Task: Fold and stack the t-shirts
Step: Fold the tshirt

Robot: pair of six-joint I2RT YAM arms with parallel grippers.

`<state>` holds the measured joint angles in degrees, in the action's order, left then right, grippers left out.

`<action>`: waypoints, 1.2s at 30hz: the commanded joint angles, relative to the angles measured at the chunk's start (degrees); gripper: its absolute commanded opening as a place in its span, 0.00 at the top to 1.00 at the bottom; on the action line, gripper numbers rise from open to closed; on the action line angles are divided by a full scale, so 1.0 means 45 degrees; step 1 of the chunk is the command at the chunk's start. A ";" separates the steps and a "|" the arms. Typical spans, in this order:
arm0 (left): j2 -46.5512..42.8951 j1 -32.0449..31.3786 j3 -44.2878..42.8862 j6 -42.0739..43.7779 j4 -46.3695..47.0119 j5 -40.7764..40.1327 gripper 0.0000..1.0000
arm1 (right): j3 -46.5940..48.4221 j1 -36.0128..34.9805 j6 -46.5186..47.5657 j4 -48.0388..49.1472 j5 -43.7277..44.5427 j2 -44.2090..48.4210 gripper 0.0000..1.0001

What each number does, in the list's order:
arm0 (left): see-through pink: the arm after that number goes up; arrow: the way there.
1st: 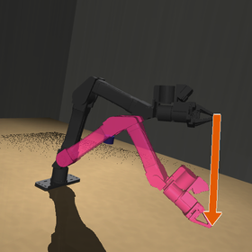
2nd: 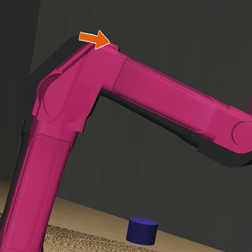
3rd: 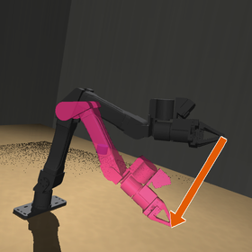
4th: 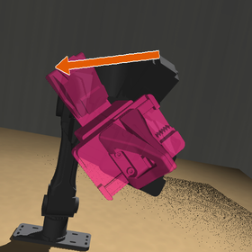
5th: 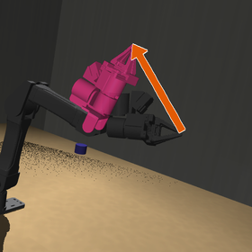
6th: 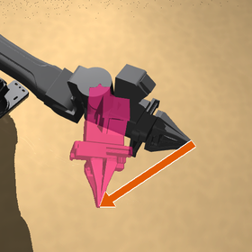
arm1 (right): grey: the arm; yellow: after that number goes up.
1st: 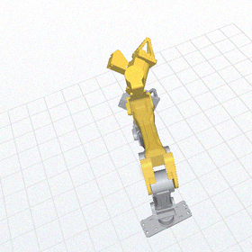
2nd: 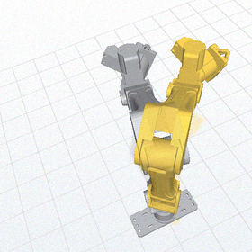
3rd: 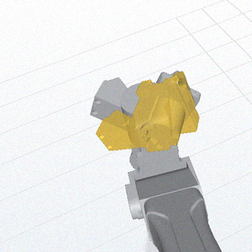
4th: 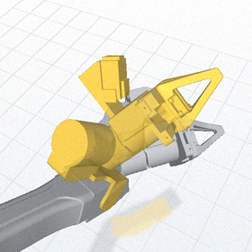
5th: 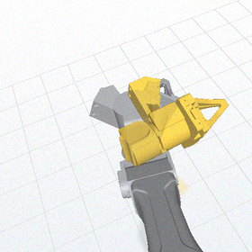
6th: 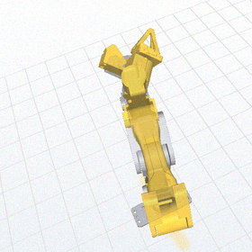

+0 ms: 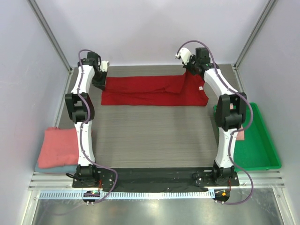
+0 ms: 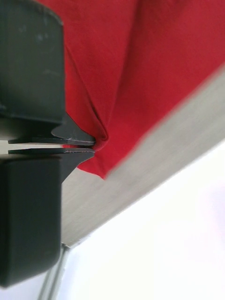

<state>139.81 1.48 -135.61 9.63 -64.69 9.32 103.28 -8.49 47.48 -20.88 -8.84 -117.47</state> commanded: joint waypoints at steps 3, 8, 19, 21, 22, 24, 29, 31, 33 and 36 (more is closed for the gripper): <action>0.0903 -0.0210 -0.1504 -0.0185 0.0858 -0.1268 0.92 | 0.3372 0.0071 -0.1389 0.1162 0.1316 -0.2525 0.81; 0.0107 -0.0679 -0.1196 -0.0616 0.1229 -0.3222 0.62 | 0.2871 0.0071 -0.2660 0.2239 0.2141 -0.1732 0.42; -0.1148 -0.0953 0.0096 -0.0323 0.0880 -0.0765 0.62 | -0.0198 -0.0183 -0.4341 -0.1077 -0.2701 0.0520 0.41; -0.0739 -0.0953 0.0252 -0.0168 0.0801 -0.0511 0.65 | -0.0159 -0.0300 -0.4263 -0.1432 -0.3093 0.0051 0.42; -0.0601 -0.0953 0.0330 -0.0148 0.0646 -0.0470 0.66 | -0.0140 -0.0320 -0.4108 -0.1607 -0.3210 -0.0105 0.42; -0.0425 -0.0953 0.0545 -0.0050 0.0644 -0.0431 0.67 | -0.0120 -0.0359 -0.3854 -0.1764 -0.3075 -0.0553 0.43; -0.0190 -0.0972 0.1034 0.0048 0.0488 -0.0470 0.69 | 0.0543 -0.0340 -0.2936 -0.2584 -0.2840 -0.1609 0.45; -0.0112 -0.0972 0.1093 0.0048 0.0488 -0.0548 0.68 | 0.0661 -0.0359 -0.2818 -0.2625 -0.2762 -0.1901 0.46; -0.0053 -0.0992 0.1093 0.0048 0.0507 -0.0645 0.69 | 0.0952 -0.0359 -0.2778 -0.2605 -0.2781 -0.2117 0.46; 0.0064 -0.1011 0.1073 0.0068 0.0546 -0.0763 0.68 | 0.1382 -0.0378 -0.2857 -0.2605 -0.2801 -0.2566 0.46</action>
<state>140.55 -2.98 -129.93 9.39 -62.41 5.65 104.68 -10.26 33.76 -32.82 -20.60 -129.56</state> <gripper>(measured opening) 0.317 0.537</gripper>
